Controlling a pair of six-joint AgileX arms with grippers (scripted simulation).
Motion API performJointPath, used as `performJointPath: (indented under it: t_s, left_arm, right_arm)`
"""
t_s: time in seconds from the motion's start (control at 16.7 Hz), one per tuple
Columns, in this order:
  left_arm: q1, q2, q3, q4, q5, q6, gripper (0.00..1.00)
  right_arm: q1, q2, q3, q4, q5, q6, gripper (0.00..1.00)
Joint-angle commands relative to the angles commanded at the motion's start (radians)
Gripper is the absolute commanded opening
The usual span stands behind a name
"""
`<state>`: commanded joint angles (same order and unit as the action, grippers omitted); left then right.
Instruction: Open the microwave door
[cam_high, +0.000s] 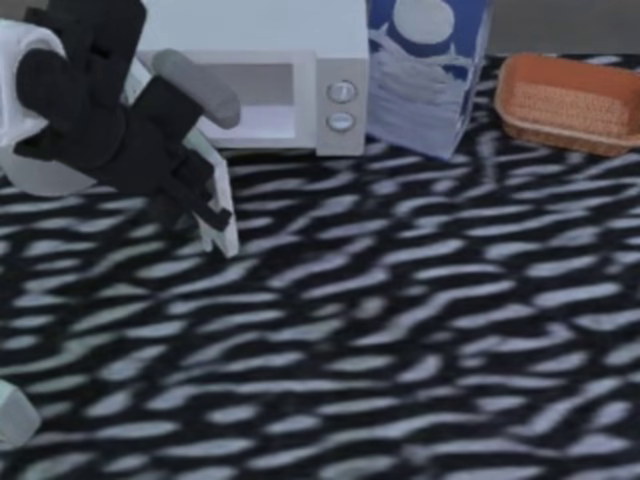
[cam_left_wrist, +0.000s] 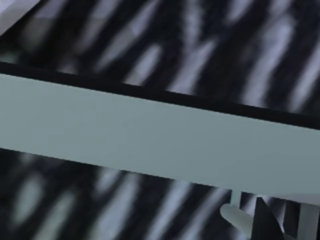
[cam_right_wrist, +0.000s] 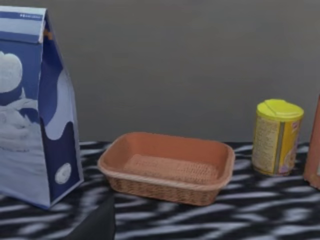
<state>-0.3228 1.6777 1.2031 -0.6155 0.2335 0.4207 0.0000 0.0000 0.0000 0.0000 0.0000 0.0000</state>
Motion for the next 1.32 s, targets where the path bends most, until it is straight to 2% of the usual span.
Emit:
performJointPath:
  t_s: [0.24, 0.66, 1.32]
  left_arm:
    - [0.01, -0.001, -0.002, -0.009, 0.016, 0.032, 0.0]
    - [0.082, -0.018, -0.014, -0.061, 0.093, 0.198, 0.0]
    - [0.086, -0.019, -0.014, -0.063, 0.097, 0.207, 0.0]
  right_arm:
    - [0.0, 0.0, 0.0, 0.0, 0.0, 0.0, 1.0]
    - [0.0, 0.0, 0.0, 0.0, 0.0, 0.0, 1.0]
    - [0.0, 0.0, 0.0, 0.0, 0.0, 0.0, 1.0]
